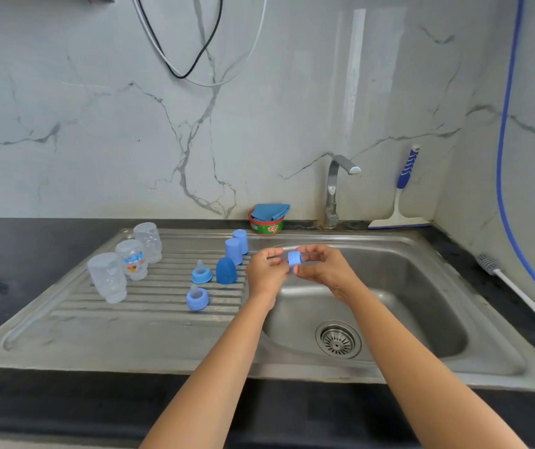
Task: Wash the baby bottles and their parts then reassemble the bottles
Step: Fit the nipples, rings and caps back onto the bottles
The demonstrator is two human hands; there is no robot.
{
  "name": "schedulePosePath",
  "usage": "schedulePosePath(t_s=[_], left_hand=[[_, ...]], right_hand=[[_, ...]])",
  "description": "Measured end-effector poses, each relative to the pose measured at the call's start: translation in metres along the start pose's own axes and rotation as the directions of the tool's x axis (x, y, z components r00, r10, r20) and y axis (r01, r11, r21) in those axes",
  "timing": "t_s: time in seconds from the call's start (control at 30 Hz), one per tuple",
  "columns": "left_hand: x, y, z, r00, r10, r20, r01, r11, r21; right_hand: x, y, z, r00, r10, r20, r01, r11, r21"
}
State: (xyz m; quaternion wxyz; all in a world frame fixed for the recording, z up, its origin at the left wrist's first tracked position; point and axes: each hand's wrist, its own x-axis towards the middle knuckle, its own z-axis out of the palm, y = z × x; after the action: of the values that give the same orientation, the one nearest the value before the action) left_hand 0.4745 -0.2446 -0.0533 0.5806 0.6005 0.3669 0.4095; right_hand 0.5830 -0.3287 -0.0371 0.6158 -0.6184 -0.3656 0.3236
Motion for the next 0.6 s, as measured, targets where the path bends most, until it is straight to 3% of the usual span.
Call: schedulePosePath(t_s=[0.23, 0.47, 0.6], left_hand=[[0.0, -0.002, -0.026, 0.997, -0.064, -0.042, 0.058, 0.991, -0.124], [0.003, -0.011, -0.056, 1.0, -0.014, -0.019, 0.012, 0.991, -0.136], [0.006, -0.018, -0.066, 0.999, -0.025, -0.02, 0.023, 0.996, -0.081]], right_hand=[[0.005, 0.003, 0.033, 0.992, -0.093, -0.087, 0.074, 0.977, -0.198], [0.005, 0.001, 0.054, 0.993, -0.107, 0.058, 0.116, 0.977, -0.181], [0.005, 0.005, 0.059, 0.994, -0.106, 0.026, 0.109, 0.966, -0.236]])
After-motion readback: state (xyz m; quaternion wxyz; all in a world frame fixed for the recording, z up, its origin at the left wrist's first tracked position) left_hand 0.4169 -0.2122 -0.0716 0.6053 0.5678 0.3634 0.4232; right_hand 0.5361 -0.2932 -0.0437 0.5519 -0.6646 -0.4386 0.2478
